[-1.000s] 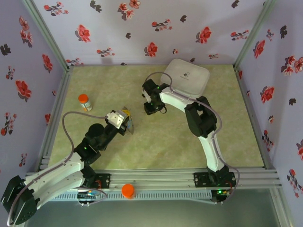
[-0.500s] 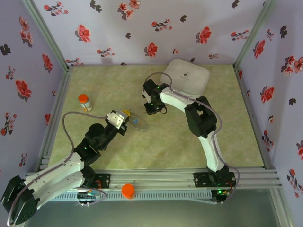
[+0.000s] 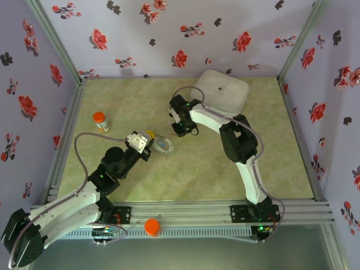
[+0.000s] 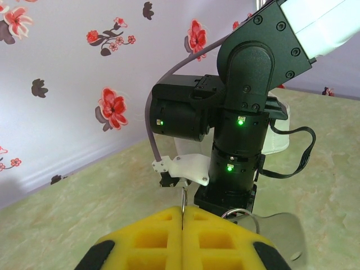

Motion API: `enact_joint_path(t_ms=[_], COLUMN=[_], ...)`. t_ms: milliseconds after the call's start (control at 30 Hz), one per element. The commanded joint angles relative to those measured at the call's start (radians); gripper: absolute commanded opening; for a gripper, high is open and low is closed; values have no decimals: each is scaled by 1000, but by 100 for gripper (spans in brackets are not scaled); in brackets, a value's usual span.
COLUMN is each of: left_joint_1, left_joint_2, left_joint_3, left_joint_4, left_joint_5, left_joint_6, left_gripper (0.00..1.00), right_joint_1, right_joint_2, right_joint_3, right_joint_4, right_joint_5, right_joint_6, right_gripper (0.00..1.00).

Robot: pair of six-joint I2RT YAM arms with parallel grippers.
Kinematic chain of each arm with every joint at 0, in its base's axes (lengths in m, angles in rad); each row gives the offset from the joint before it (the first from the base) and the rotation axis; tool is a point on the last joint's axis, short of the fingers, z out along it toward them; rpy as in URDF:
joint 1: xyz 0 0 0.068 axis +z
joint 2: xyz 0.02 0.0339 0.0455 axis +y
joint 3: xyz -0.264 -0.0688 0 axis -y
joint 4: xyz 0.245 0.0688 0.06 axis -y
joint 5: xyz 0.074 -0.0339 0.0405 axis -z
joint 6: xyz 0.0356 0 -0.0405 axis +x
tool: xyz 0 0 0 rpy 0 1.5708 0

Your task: Put the keys on the keyring

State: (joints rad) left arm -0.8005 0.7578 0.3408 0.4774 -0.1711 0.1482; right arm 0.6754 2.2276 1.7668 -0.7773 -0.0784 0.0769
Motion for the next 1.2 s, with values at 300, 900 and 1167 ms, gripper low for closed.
enact_joint_path(t_ms=[300,900,1167], left_joint_1=[6,21,22], left_joint_2=[-11,67,109], left_joint_3=[0,-10,-32], left_joint_4=[30,63,209], left_joint_5=[19,190,383], left_joint_6=[17,123,52], left_gripper=[0,0,0], right_joint_1=[-5,-5,11], right_joint_2=[-29,-691,-996], right_joint_3=[-9,-520,-740], right_joint_4=[-5,284,360], right_joint_5=[18,-99,-313], right_joint_6=[-11,-111,-303], right_gripper=[0,0,0])
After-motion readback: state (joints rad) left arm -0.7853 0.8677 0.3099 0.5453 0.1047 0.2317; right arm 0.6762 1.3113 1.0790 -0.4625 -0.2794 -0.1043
